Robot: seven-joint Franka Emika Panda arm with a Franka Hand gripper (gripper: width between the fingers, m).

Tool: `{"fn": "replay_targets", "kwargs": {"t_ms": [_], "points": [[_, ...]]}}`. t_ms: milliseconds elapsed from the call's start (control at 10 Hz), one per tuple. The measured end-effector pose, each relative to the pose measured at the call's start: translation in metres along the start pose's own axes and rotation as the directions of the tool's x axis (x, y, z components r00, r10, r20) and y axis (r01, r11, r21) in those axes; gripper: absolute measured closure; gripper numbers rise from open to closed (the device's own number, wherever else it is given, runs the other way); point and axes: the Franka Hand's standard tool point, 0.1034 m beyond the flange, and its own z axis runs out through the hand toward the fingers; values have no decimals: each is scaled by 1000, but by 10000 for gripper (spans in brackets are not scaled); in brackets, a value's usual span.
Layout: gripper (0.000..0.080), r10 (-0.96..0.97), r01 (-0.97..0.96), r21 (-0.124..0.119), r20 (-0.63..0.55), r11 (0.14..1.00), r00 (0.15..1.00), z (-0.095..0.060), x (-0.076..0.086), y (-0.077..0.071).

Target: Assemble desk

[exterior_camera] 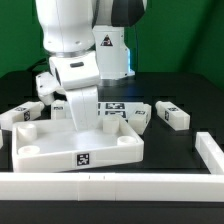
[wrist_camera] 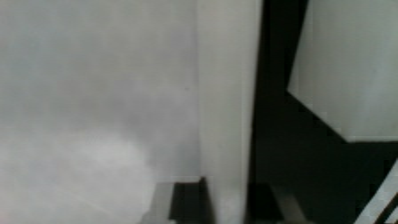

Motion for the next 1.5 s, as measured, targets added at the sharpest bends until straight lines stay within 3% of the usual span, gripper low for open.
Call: {"fn": "replay_targets", "kwargs": {"t_ms": [500,900,1100,1400,1500], "points": [[728,17,-17,-1,0,1000,1000,0,2,2],[728,121,-121,-39,-10,992,993,-4,24,43],[728,220,-221,-45,-19,974,975,-5,39,57],[728,340,-341,-57,-29,938,940,-5,74,82],[728,345,-346,-45,-25,937,938,-4,84,85]]}}
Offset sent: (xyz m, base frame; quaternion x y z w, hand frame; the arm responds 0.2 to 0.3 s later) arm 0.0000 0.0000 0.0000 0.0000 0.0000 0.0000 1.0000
